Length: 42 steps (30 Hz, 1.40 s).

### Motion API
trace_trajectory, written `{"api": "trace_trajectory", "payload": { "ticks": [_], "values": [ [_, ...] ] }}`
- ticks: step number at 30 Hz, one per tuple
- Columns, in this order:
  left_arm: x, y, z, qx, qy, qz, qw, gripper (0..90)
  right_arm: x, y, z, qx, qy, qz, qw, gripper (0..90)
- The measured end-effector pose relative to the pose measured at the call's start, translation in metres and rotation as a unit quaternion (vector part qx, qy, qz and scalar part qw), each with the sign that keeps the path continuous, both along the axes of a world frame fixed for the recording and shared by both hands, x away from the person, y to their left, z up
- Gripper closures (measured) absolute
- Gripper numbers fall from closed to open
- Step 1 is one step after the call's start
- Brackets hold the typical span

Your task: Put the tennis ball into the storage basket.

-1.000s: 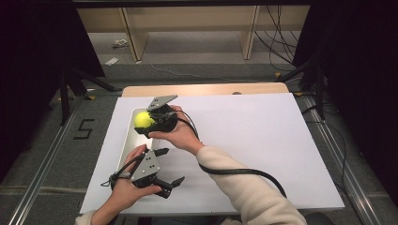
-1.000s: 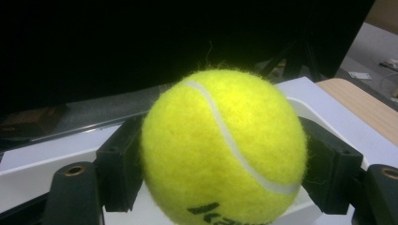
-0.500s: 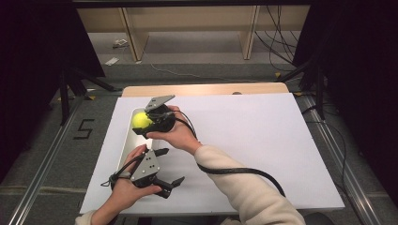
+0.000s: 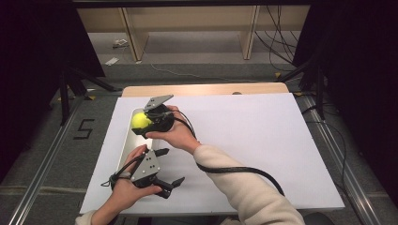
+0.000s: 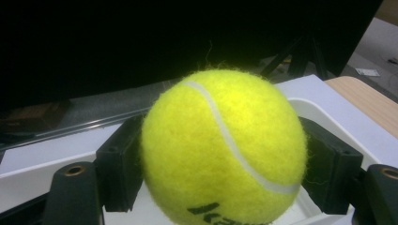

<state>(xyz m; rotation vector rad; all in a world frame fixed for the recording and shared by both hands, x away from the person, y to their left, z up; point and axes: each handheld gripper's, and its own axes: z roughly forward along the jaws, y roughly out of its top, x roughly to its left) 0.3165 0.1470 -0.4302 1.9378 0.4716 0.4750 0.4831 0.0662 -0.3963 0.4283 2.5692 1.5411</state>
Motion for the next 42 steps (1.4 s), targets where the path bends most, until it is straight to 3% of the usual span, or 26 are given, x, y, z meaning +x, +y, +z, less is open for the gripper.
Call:
{"api": "trace_trajectory", "payload": {
  "ticks": [42],
  "values": [
    [0.000,0.000,0.000,0.001,0.000,-0.002,1.0000,0.0,0.001,0.011,-0.008,-0.015,0.005,0.008,0.9998,26.2]
  ]
}}
